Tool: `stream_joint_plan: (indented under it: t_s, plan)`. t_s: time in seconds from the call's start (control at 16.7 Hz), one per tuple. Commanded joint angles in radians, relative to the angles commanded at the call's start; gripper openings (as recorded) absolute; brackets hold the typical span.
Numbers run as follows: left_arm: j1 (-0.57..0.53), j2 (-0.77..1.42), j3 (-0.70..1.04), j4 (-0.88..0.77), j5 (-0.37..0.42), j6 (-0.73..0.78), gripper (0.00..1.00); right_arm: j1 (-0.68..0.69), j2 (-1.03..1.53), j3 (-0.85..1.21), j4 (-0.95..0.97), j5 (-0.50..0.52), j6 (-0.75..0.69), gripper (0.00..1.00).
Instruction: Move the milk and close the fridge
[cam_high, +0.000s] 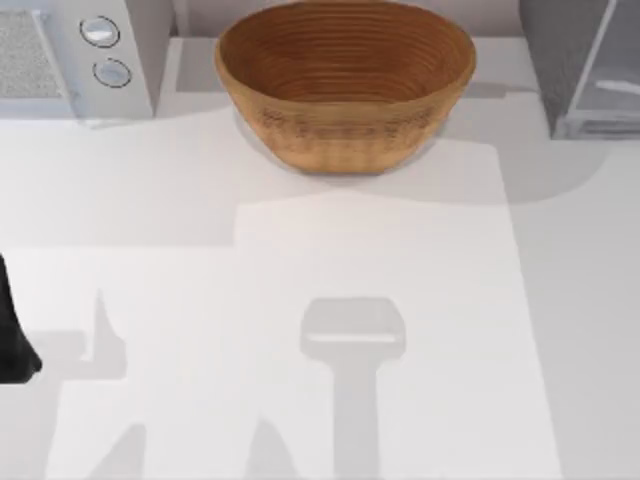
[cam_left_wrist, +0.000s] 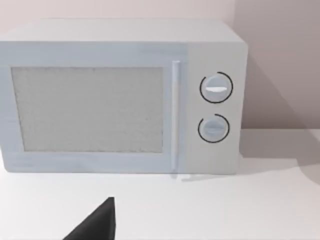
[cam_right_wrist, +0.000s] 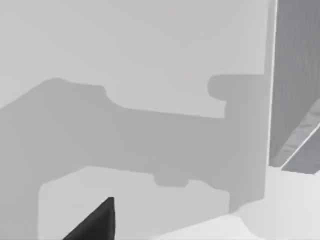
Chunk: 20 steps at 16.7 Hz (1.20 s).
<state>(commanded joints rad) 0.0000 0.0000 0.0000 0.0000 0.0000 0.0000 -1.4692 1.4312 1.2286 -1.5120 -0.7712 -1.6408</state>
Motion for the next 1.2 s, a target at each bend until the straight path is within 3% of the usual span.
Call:
stream_joint_plan:
  t_s: [0.24,0.48,0.9,1.2]
  plan:
    - [0.000,0.000,0.000,0.000,0.000,0.000,1.00,-0.243,0.270,0.065,0.047,-0.130,-0.259,1.00]
    - [0.000,0.000,0.000,0.000,0.000,0.000,1.00,-0.342,0.371,0.089,0.073,-0.183,-0.356,1.00]
    - [0.000,0.000,0.000,0.000,0.000,0.000,1.00,-0.304,0.375,0.091,0.102,-0.177,-0.320,1.00]
    - [0.000,0.000,0.000,0.000,0.000,0.000,1.00,-0.069,0.406,0.120,0.318,-0.143,-0.052,1.00]
